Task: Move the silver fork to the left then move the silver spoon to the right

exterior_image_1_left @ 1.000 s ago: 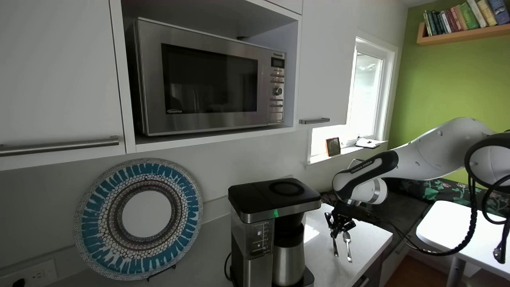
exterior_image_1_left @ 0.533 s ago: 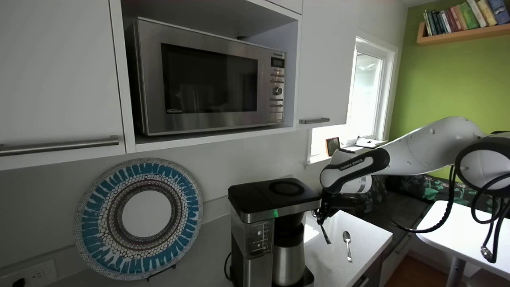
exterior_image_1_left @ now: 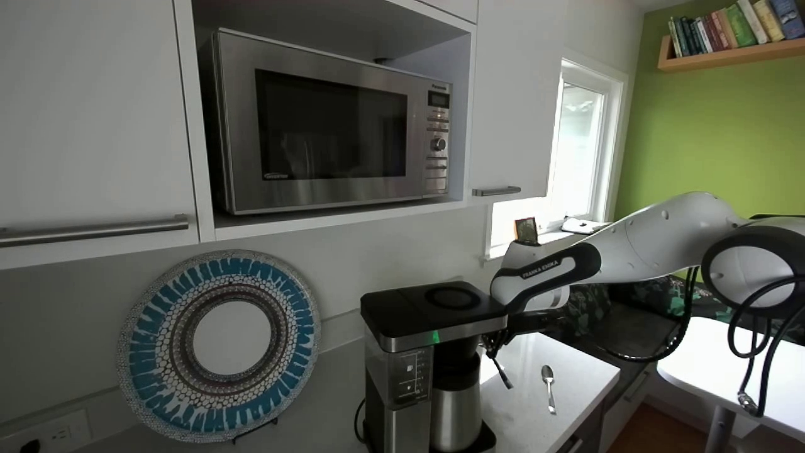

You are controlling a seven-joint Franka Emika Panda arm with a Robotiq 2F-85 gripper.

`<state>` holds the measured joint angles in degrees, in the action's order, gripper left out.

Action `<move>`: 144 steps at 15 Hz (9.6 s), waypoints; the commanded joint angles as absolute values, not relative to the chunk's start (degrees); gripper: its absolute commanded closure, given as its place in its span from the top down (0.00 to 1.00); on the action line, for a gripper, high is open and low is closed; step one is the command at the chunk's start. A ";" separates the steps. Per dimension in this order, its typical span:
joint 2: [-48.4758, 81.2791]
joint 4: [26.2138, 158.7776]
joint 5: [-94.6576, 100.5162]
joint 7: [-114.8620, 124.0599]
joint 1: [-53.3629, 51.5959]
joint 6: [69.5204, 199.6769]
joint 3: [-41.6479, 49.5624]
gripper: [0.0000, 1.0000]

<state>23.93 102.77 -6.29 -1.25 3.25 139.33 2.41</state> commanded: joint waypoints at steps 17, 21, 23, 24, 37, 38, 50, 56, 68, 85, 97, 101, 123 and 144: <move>43.00 74.38 -1.51 -28.35 8.40 125.07 -1.01 0.02; 47.59 66.82 -0.99 -25.59 7.75 121.25 -1.07 0.02; 49.92 62.88 -0.89 -24.05 7.36 118.43 -0.72 0.02; 51.13 60.89 -0.83 -22.46 7.06 116.52 -0.37 0.02; 60.25 45.49 -0.36 -18.78 6.20 103.55 -0.41 0.40; 60.12 45.25 -0.89 -18.04 6.32 103.64 -0.57 0.48; 42.61 72.27 -7.96 7.14 7.01 116.73 3.27 1.00; 34.03 88.13 -6.01 19.31 5.48 115.01 8.02 1.00; 26.59 101.07 -4.10 19.91 6.56 114.29 10.20 1.00; 31.34 99.20 -6.41 27.35 6.85 121.95 10.70 0.19; 31.14 86.98 10.51 9.98 10.22 110.67 15.35 0.02; 37.12 77.82 10.58 -1.13 12.83 115.62 12.45 0.02; 61.63 43.47 7.32 -28.24 20.34 113.52 5.06 0.02; 68.59 26.07 -0.62 -23.95 21.17 102.21 0.37 0.99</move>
<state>71.67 25.10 1.41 -25.57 21.06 104.97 2.03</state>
